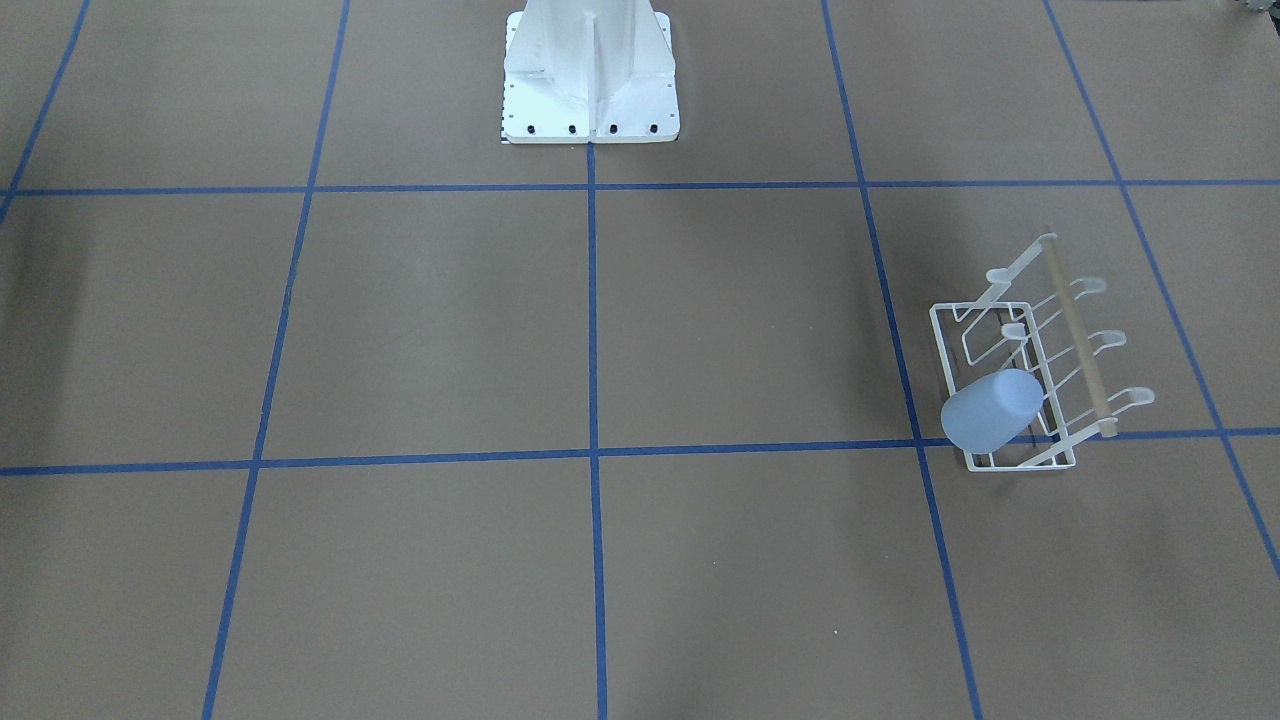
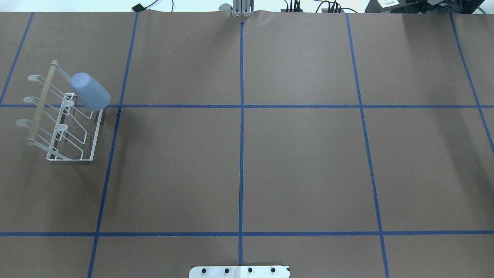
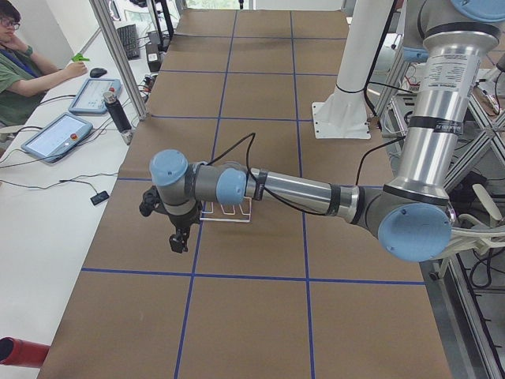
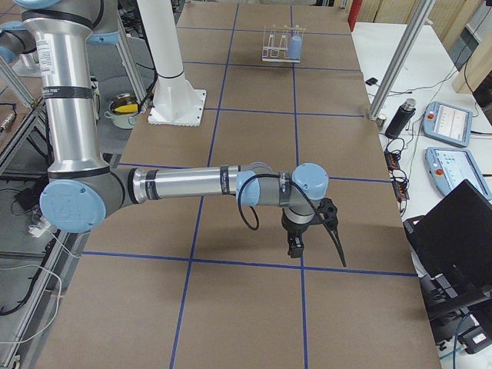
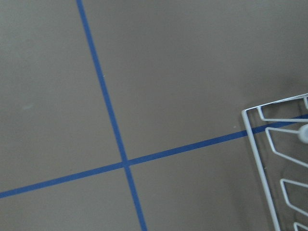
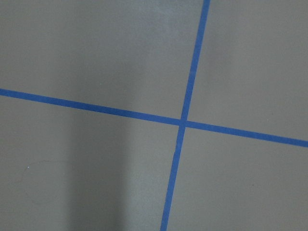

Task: Hang cup on cup holder

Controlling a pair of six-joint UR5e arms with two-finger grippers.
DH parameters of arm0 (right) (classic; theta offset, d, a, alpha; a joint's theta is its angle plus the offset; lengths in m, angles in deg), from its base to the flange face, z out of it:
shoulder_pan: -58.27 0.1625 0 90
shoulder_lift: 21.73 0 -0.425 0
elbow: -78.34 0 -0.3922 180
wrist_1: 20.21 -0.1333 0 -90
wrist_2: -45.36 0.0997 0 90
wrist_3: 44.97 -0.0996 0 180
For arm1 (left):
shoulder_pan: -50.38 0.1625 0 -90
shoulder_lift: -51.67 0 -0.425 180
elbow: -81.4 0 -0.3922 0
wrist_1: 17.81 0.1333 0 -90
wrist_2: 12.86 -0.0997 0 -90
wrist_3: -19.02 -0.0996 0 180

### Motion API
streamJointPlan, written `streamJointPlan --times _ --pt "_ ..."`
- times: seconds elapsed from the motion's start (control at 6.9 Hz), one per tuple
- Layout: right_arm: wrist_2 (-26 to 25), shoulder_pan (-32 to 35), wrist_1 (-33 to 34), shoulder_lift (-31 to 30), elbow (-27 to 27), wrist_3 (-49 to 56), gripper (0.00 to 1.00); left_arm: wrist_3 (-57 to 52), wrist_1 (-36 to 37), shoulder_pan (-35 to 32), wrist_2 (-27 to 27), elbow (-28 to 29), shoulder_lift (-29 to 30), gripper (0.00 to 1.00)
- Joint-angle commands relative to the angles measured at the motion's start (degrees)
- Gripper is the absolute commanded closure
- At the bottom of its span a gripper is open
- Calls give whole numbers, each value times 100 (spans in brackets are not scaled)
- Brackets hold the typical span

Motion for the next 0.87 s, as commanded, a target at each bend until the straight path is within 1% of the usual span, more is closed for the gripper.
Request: streamJointPlan --times 0.0,0.14,0.29,0.43,0.58,0.72 --pt "234 225 31 -301 65 10 0 -17 -24 -167 -12 452 -245 1" --pt "173 225 49 -302 65 -16 0 27 -24 -194 -3 374 -280 1" --pt "138 225 171 -241 82 -77 0 45 2 -246 -12 138 -298 1" --pt "111 234 302 -215 152 -87 0 463 20 -247 -20 -21 -307 1" --pt "-185 225 530 -223 405 -104 0 693 3 -238 -29 -101 -281 1" --pt "-284 225 802 -180 521 -104 0 704 3 -238 -29 -102 -272 1"
